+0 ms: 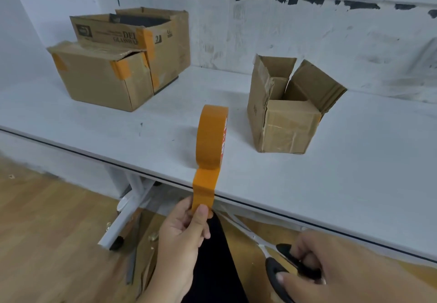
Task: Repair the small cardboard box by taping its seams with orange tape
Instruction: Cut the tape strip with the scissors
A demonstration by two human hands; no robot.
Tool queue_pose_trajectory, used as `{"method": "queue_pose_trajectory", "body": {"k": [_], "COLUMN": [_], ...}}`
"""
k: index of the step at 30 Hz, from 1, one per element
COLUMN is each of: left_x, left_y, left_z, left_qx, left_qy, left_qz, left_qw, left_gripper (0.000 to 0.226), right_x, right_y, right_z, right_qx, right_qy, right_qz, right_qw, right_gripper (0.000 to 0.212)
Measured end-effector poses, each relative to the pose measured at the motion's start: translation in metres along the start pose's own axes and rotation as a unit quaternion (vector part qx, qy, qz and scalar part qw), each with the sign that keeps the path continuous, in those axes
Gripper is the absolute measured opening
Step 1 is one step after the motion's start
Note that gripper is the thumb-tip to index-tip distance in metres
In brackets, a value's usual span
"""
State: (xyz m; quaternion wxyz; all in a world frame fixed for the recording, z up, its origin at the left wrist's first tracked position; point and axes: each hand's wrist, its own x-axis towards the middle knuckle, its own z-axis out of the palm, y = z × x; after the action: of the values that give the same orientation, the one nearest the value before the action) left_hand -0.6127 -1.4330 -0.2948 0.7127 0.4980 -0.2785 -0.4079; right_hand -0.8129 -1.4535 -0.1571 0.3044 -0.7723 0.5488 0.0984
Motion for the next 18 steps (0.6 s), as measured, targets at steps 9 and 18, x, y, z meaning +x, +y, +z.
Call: {"method": "queue_pose_trajectory", "body": {"k": [9,18], "left_x": [0.003,0.002], "left_y": [-0.006,-0.005], "left_z": [-0.004,-0.002], "left_qx": [-0.021,-0.03], "left_qy": [-0.015,-0.012], "left_qz": [-0.011,-0.038], "left_qw": [1.0,0.999], "left_gripper": [0.041,0.041], "right_x": [0.018,0.027], "right_y": [-0.001,-0.017], "right_z": [0.013,-0.016], "right_qx": [0.101,0.082], "right_qy": [0.042,0.028], "right_qz": [-0.016,-0.005], "right_qw": [0.994,0.996], "right_gripper": [0.059,0.031]}}
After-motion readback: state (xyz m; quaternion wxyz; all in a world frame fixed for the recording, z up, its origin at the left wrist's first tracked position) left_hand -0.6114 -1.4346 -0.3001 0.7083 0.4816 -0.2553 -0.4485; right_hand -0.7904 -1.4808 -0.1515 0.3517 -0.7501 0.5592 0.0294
